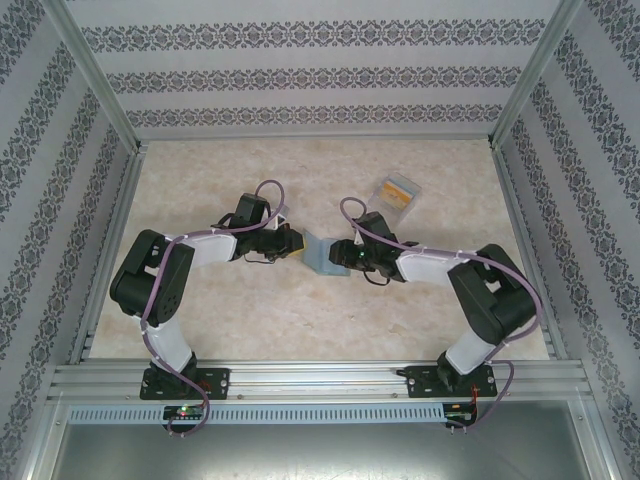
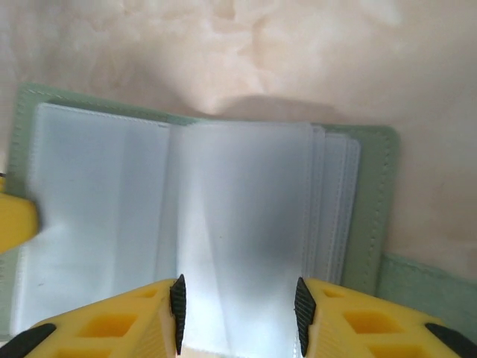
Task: Put the credit cards into the card holder
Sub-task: Flip over the card slot in the card holder.
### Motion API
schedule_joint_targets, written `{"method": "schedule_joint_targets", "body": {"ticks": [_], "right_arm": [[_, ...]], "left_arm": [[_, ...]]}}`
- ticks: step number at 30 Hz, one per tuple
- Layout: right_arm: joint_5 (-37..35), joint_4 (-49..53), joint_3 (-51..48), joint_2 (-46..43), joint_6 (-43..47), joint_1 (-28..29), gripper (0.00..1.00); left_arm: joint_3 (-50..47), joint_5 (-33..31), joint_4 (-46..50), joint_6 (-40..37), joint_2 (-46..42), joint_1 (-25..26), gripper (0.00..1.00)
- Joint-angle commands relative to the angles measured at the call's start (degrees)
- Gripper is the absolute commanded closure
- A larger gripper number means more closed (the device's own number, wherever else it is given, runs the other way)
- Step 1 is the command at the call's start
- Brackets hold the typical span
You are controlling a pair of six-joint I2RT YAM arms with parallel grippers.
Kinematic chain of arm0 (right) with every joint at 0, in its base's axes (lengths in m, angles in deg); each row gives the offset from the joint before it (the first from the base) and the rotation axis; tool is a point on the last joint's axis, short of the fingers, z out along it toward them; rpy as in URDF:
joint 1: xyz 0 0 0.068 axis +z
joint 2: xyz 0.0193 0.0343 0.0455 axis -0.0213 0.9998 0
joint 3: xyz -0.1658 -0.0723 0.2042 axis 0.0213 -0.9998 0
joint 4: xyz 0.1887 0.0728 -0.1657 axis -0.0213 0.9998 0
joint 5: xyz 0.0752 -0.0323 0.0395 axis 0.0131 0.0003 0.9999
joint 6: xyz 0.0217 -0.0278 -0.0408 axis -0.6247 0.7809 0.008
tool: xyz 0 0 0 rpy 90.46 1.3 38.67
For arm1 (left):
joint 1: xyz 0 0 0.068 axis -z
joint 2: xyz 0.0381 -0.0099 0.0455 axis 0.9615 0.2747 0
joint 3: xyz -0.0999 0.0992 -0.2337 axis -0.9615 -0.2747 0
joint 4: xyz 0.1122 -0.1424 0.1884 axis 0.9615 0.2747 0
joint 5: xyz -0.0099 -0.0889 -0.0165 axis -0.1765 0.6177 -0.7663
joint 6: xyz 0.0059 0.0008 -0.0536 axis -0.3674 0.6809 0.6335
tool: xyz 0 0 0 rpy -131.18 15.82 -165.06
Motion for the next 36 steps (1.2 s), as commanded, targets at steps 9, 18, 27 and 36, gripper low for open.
{"method": "schedule_joint_targets", "body": {"ticks": [9,18,27,36], "right_arm": [[-0.6,0.9,3.7,0.0,1.5,2.4,0.56],[-1.2,0.2,4.3,3.2,0.9,2.9,0.61],[-2.1,0.2,3.1,3.1,0.9,2.6,0.63],[-0.4,-1.2,2.8,3.7,0.4,2.5,0.63]], "left_arm": [[0.7,2.9,-4.5,1.5,-0.7,-0.5,0.80],[-1.6,1.4,-7.8,3.0,-1.0,-0.6,0.58],[-0.7,2.4,-7.1,2.2,-0.9,-0.7,0.94],[0.5,3.5,-5.9,1.3,0.2,-0.7,0.96]]}}
